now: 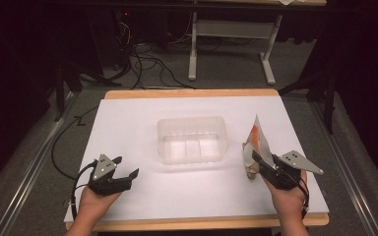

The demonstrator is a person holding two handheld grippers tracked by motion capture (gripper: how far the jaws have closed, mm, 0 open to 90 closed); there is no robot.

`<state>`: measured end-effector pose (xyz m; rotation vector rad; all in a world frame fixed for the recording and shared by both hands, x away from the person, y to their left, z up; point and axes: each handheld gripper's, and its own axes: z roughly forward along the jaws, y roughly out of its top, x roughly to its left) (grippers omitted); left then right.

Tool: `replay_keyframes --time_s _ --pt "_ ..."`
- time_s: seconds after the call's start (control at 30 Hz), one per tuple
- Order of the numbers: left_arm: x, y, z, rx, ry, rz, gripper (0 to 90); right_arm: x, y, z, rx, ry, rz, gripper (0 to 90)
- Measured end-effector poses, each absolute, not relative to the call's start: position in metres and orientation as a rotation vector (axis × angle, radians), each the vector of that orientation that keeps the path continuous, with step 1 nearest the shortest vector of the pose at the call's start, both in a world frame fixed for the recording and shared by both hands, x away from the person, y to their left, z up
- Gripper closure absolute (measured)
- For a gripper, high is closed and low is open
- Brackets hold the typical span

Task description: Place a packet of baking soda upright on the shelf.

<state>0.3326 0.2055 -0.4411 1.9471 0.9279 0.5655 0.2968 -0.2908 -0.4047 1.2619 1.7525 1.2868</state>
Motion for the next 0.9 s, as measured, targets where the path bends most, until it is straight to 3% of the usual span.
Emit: replay_keyframes --time_s 0.23,0.67,0.9 --pt "0.3327 0.2044 -0.4417 1.956 0.922 0.568 25.5 0.2998 -0.2931 -0.4101 1.293 1.743 1.271 67.9" --pt "0.3326 0.2032 -0.4422 1.96 0.917 0.571 25.7 0.3021 -0.2987 -0.4102 1.336 1.672 1.263 90.0" --pt "0.3322 0.2035 -0.4418 1.956 0.913 0.572 25.7 0.3023 -0.2946 -0.4062 1.328 1.688 1.223 90.0"
